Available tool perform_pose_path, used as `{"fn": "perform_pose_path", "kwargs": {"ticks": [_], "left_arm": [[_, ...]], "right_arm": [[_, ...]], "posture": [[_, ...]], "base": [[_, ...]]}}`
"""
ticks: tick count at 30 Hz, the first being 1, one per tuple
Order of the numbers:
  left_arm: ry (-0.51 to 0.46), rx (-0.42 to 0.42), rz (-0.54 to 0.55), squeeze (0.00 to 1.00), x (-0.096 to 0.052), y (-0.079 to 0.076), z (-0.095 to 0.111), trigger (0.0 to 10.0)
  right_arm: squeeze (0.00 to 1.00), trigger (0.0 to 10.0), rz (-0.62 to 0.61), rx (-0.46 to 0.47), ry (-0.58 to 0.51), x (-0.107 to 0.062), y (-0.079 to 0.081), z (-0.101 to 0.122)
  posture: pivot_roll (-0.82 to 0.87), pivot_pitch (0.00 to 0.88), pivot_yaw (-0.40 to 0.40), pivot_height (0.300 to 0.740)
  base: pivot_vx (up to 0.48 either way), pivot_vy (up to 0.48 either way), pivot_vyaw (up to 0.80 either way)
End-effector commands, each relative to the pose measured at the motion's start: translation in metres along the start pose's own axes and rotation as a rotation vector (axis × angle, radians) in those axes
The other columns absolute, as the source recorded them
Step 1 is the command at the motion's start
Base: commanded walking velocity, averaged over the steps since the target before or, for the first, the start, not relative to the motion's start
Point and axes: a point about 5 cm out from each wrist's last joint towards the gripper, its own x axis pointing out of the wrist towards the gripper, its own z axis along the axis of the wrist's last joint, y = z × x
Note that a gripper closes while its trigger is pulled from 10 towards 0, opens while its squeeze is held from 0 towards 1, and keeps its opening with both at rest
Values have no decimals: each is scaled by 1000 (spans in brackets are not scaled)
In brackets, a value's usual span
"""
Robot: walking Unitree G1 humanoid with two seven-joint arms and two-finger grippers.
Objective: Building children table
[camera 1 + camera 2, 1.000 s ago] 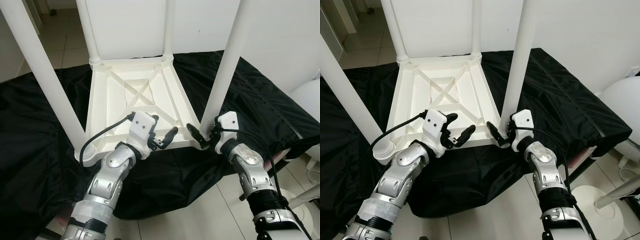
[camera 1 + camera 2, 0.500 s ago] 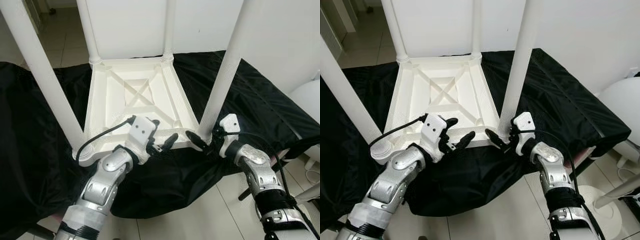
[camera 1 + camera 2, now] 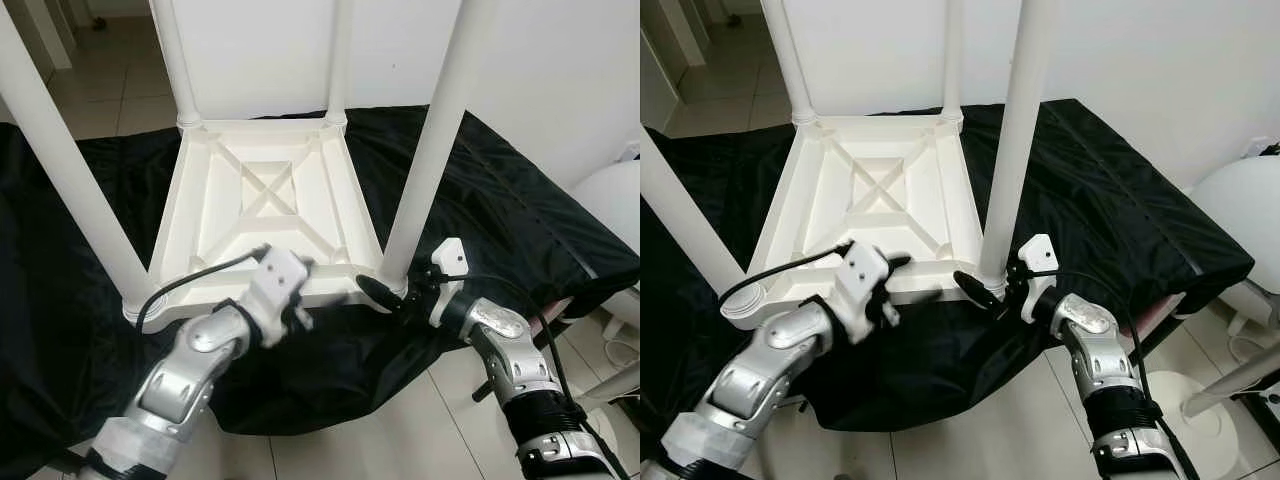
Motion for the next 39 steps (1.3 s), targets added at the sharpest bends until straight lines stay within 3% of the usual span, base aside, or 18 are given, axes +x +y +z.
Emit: {"fn": "perform_pose_path", "kwargs": {"ticks": [1,11,23,24,25,26,29,30,39], "left_arm": [[35,-16,-35,0,0,-7,-5,10000],[21,-55,-55,0,8,-20,-2,10000],[-13,-57,46,0,16,-4,6,10000],[-19,-54,67,0,17,-1,8,10000],[-19,-54,67,0,17,-1,8,10000],[-24,-53,81,0,18,1,9,10000],[-26,-54,88,0,18,1,10,10000],[-26,-49,105,0,18,4,10,10000],[-26,-56,128,0,17,7,11,10000]], "right_arm": [[0,10000,-24,-39,28,-7,-12,2],[0,10000,-18,-44,39,-1,-16,4],[0,10000,5,-49,41,18,-12,2],[0,8980,8,-51,42,21,-11,2],[0,8980,8,-51,42,21,-11,2],[0,7843,11,-51,43,22,-11,2],[0,7843,13,-52,43,23,-11,2],[0,0,15,-48,48,23,-10,1],[0,0,7,-20,72,18,-10,-8]], "posture": [[-54,0,-10,740],[-52,0,-15,740],[-43,0,-19,740],[-41,0,-19,740],[-41,0,-19,740],[-37,3,-23,740],[-37,3,-23,740],[-34,9,-29,740],[-32,15,-30,740]], "base": [[0,0,0],[0,0,0],[0,0,0],[0,0,0],[0,0,0],[0,0,0],[0,0,0],[0,0,0],[0,0,0]]}}
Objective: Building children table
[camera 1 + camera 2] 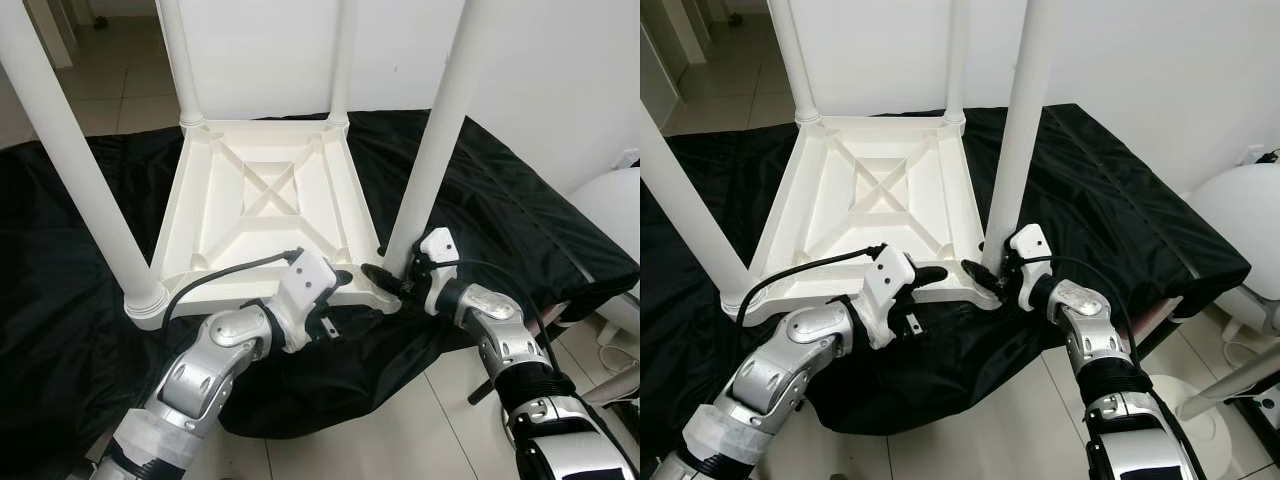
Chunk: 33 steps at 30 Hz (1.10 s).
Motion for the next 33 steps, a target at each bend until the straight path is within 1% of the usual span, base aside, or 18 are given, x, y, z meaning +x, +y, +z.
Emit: {"fn": "perform_pose_path", "kwargs": {"ticks": [1,7,8,9,11,15,17,19,20,21,22,24,25,27,28,29,30,33], "left_arm": [[22,-2,53,0,-2,4,-4,10000],[22,-2,56,0,-1,5,-4,10000],[23,-2,56,0,-1,5,-4,10000],[23,-2,56,0,-1,5,-4,10000],[24,3,55,0,-1,5,-5,10000],[25,5,55,0,0,5,-5,10000],[23,5,57,0,0,5,-4,10000],[23,5,57,0,0,5,-4,10000],[21,4,60,0,0,5,-4,10000],[16,-4,67,0,0,6,-4,10000],[16,-4,67,0,0,6,-4,10000],[10,-15,77,0,-1,8,-4,10000],[10,-15,77,0,-1,8,-4,10000],[7,-17,79,0,1,9,-4,10000],[7,-14,78,0,1,9,-4,10000],[7,-14,76,0,2,9,-4,10000],[7,-12,72,0,2,9,-4,10000],[6,-13,65,0,3,8,-4,10000]], "right_arm": [[0,0,8,-2,26,0,1,-5],[0,0,-20,11,19,-3,1,-7],[0,10000,-46,17,13,-4,0,-8],[0,10000,-46,17,13,-4,0,-8],[0,10000,-151,58,2,-2,0,-7],[0,10000,-189,70,9,-2,-1,-8],[0,10000,-293,99,-6,2,4,-6],[0,10000,-293,99,-6,2,4,-6],[0,10000,-348,111,-23,5,9,-4],[0,10000,-474,143,-38,7,15,-3],[0,10000,-474,143,-38,7,15,-3],[0,10000,-652,214,-44,8,22,-5],[0,10000,-652,214,-44,8,22,-5],[0,10000,-830,251,-67,10,35,-8],[0,10000,-876,264,-71,11,41,-9],[0,10000,-873,302,-83,15,50,-9],[0,10000,-830,306,-91,20,55,-6],[0,10000,-767,303,-113,24,60,0]], "posture": [[-32,15,-30,740],[-36,18,-27,740],[-36,17,-27,740],[-36,17,-27,740],[-40,20,-31,740],[-40,20,-31,740],[-45,20,-33,740],[-45,20,-33,740],[-45,20,-33,740],[-52,12,-34,740],[-52,12,-34,740],[-54,10,-36,740],[-54,10,-36,740],[-54,3,-43,740],[-54,3,-43,740],[-55,1,-42,740],[-55,1,-42,740],[-55,1,-42,740]], "base": [[0,0,0],[0,0,0],[0,0,0],[0,0,0],[0,0,0],[0,0,0],[0,0,0],[0,0,0],[0,0,0],[0,0,0],[0,0,0],[0,0,0],[0,0,0],[0,0,0],[0,0,0],[0,0,0],[0,0,0],[0,0,0]]}}
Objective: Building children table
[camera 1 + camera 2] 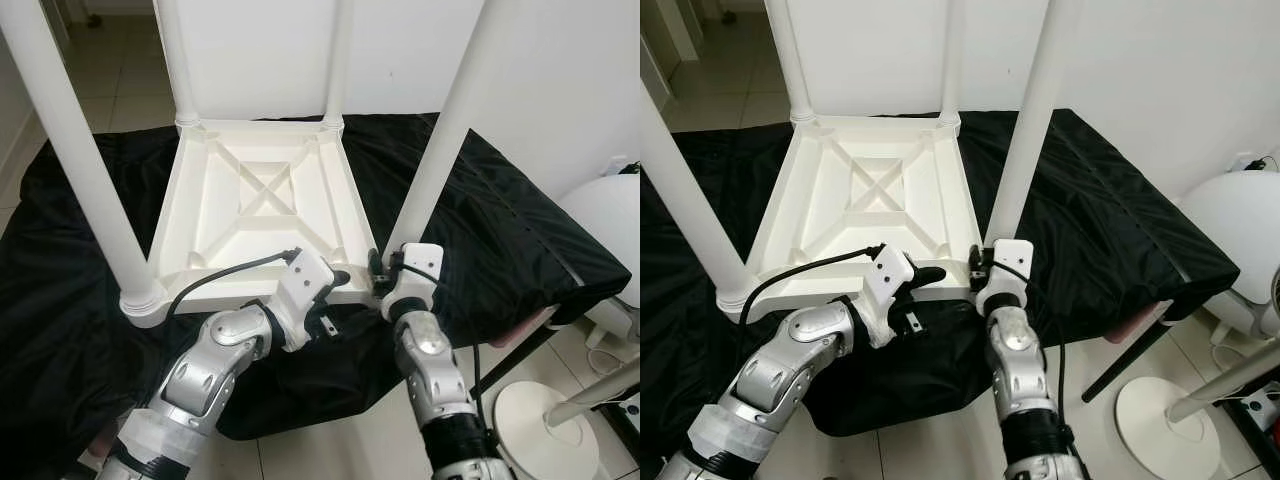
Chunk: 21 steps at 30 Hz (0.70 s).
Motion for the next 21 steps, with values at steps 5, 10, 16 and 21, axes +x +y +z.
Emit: {"fn": "perform_pose_path", "kwargs": {"ticks": [5,10,16,21], "left_arm": [[-1,12,12,0,2,2,0,10000],[-7,10,15,0,3,2,1,10000],[-4,15,16,0,1,1,-1,10000],[-2,18,13,0,-3,2,-1,10000]], "right_arm": [[0,10000,-9,36,11,-4,-3,0],[1000,10000,-20,34,-11,-8,-2,5],[1000,10000,17,13,-71,-13,-20,6],[1000,10000,116,-6,-74,-11,-43,10]], "posture": [[-62,0,-41,740],[-61,0,-40,740],[-60,0,-42,740],[-59,0,-41,740]], "base": [[0,0,0],[0,0,0],[0,0,0],[0,0,0]]}}
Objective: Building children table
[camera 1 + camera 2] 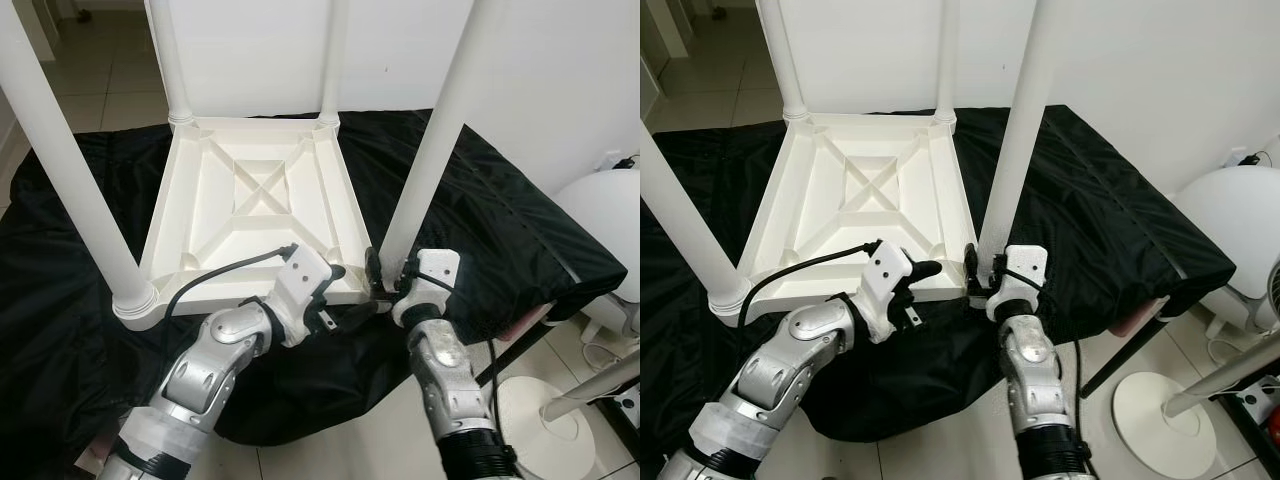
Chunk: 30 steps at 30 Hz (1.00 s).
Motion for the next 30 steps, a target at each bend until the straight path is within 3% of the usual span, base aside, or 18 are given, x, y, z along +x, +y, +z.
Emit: {"fn": "perform_pose_path", "kwargs": {"ticks": [1,3,4,6,9,13,15,22,29,30], "left_arm": [[-2,9,-13,0,-2,-1,0,10000],[-2,9,-13,0,-2,-1,0,10000],[-1,11,-18,0,-3,-1,0,10000],[-1,11,-18,0,-3,-1,0,10000],[3,21,-20,0,-4,-2,0,10000],[6,33,-12,0,-5,2,1,10000],[6,33,-12,0,-5,2,1,10000],[-5,41,4,0,-6,5,4,10000],[-7,41,7,0,-6,3,5,10000],[-8,39,11,0,-6,4,6,10000]], "right_arm": [[1000,10000,29,9,5,-1,-16,2],[1000,10000,29,9,5,-1,-16,2],[0,10000,74,2,17,0,-20,2],[0,10000,74,2,17,0,-20,2],[0,10000,241,-75,65,3,-31,3],[0,10000,324,-111,99,8,-36,4],[0,10000,324,-111,99,8,-36,4],[0,10000,502,-143,158,18,-33,2],[0,10000,568,-157,176,27,-28,1],[0,9294,589,-153,185,30,-26,1]], "posture": [[-59,0,-41,740],[-59,0,-41,740],[-59,0,-41,740],[-59,0,-41,740],[-63,0,-32,740],[-54,0,-31,740],[-54,0,-31,740],[-42,0,-36,740],[-29,0,-40,740],[-27,0,-40,740]], "base": [[0,0,0],[0,0,0],[0,0,0],[0,0,0],[0,0,0],[0,0,0],[0,0,0],[0,0,0],[0,0,0],[0,0,0]]}}
